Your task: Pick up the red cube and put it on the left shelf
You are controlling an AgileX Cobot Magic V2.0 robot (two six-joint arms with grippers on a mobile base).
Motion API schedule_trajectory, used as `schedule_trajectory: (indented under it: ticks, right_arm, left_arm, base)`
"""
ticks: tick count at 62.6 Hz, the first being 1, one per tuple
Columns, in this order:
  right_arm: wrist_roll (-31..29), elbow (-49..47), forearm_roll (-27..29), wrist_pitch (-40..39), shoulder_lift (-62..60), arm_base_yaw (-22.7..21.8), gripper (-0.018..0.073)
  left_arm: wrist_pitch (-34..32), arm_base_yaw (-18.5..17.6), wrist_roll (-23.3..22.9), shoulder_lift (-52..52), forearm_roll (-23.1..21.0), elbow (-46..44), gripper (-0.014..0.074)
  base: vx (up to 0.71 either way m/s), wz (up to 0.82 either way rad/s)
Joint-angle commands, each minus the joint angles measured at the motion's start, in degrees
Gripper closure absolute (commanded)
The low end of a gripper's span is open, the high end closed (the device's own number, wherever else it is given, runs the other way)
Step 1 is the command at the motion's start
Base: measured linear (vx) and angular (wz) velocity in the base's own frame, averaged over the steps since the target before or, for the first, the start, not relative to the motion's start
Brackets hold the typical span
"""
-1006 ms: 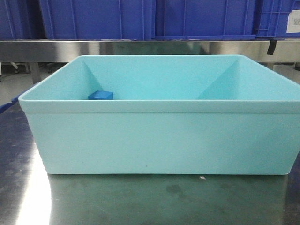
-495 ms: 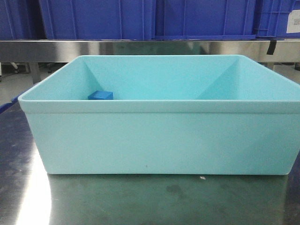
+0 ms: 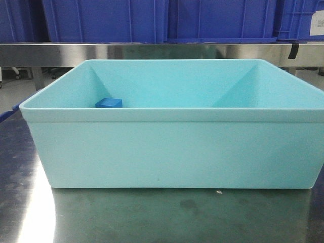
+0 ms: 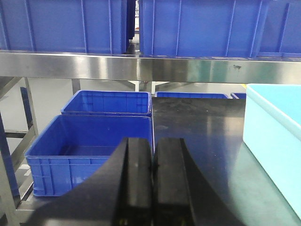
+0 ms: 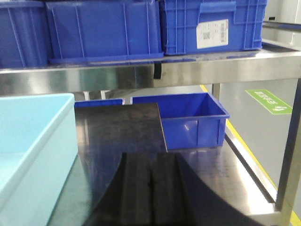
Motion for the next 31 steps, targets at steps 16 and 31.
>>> schedule_trajectory:
  ticks: [16,31]
  right_arm:
    - [-0.4,-10.1,5.7,0.8,1.5,-0.2,0.0505]
    - [-0.8,-30.4,5.1,18.2,14.3,3.9,0.0505]
  left_arm:
    - [-5.2,-0.1,-0.3,-0.7,-0.2,1.4,0.0495]
    - [-5.2,-0.1,-0.3,-0.7,-0.2,1.4,0.0495]
  base:
    - [0.01,0.07]
    - [0.01,-0.05]
